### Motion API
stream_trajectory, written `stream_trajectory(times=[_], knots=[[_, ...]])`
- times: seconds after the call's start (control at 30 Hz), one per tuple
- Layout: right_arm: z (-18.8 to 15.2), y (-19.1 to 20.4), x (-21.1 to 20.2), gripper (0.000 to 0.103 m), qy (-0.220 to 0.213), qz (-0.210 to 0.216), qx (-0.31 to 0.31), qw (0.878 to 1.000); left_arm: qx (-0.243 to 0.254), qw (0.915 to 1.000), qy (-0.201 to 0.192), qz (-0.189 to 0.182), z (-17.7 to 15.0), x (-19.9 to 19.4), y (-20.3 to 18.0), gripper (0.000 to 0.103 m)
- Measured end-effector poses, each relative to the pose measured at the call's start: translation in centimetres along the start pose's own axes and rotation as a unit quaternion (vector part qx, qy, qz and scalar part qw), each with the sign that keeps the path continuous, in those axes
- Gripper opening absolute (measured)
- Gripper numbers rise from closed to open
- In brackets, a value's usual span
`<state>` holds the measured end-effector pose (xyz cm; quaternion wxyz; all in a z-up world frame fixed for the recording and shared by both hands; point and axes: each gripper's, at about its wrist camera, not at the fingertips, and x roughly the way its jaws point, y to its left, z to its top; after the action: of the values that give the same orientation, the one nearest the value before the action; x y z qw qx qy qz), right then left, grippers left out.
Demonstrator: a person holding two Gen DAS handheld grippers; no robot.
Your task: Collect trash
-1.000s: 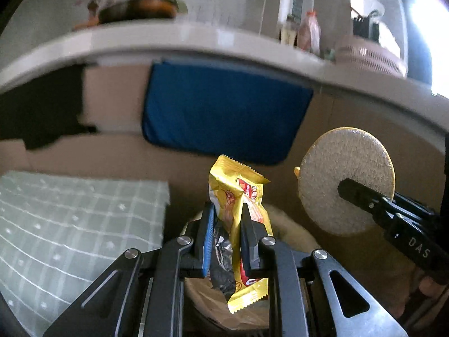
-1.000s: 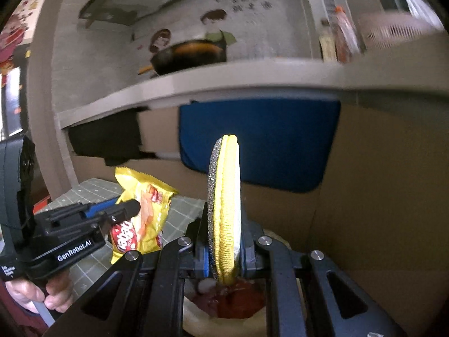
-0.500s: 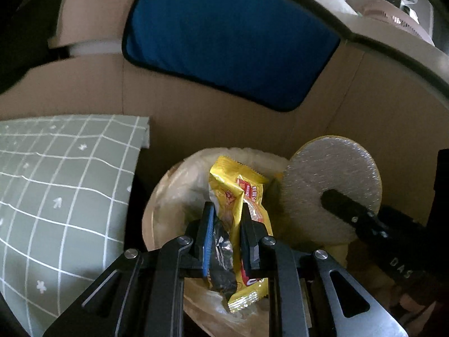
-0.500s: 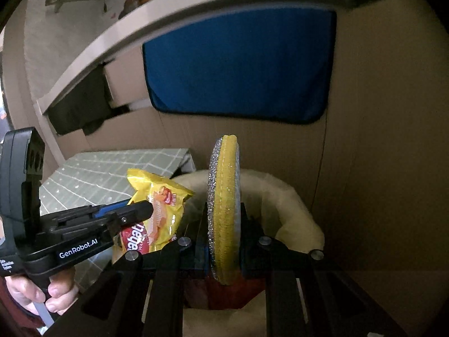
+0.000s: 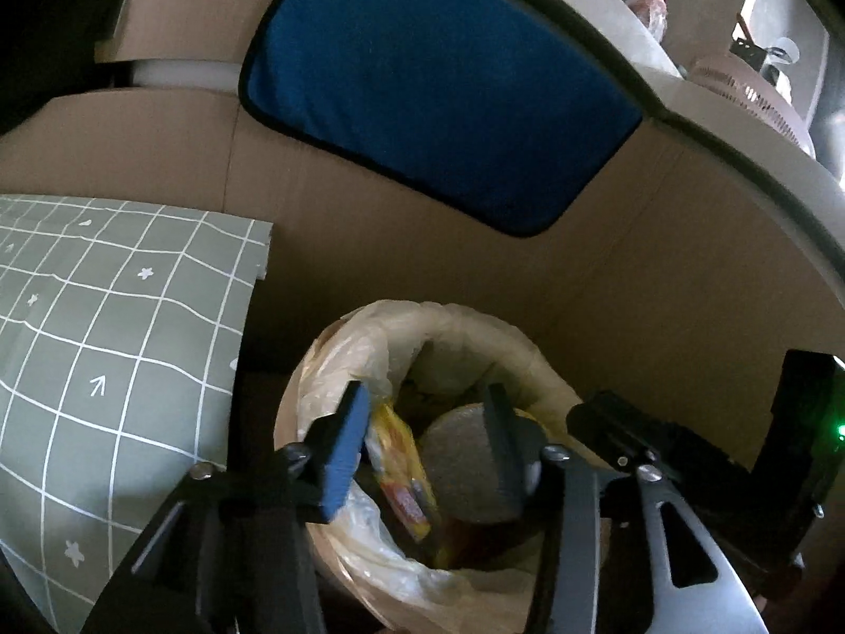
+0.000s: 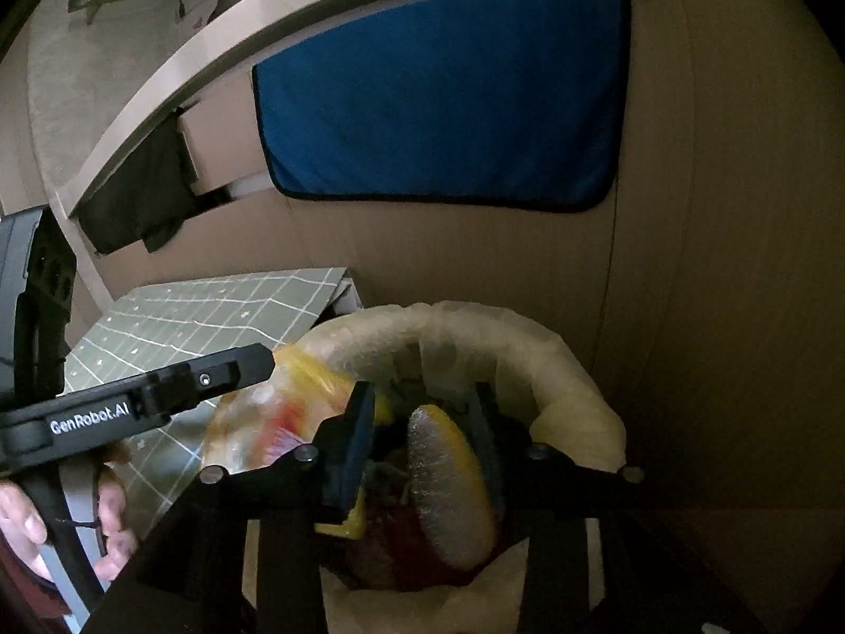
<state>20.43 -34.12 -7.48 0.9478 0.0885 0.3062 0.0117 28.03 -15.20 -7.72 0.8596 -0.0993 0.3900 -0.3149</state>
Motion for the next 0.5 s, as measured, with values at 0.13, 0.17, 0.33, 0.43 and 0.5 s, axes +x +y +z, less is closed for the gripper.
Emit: stream_trajectory(times=[0.13, 0.17, 0.33, 0.43, 0.5], knots=[[0.0, 0.3, -1.4, 0.047, -0.008, -0.009, 0.006, 1.000, -0.005, 0.9999, -0.004, 0.009, -0.2, -1.7, 0.0, 0.054], [-0.1, 0.5, -2.1, 0.047, -0.009, -0.010, 0.009, 1.000, -0.003, 1.0000, -0.001, 0.009, -0.3, -2.3, 0.1, 0.054], [-1.2, 2.8, -4.9, 0.049, -0.016, 0.004, -0.007, 1.000, 0.033, 0.9958, -0.036, 0.078, -2.8, -8.2, -0.3, 0.054], [-2.6, 5.3, -7.6, 0.050, -0.026, 0.017, -0.033, 0.999, 0.049, 0.9893, -0.054, 0.127, -5.2, -12.5, -0.7, 0.054], [-3.7, 7.2, -9.6, 0.052, -0.034, 0.027, -0.052, 0.998, 0.058, 0.9852, -0.065, 0.148, -6.8, -15.2, -1.0, 0.054]])
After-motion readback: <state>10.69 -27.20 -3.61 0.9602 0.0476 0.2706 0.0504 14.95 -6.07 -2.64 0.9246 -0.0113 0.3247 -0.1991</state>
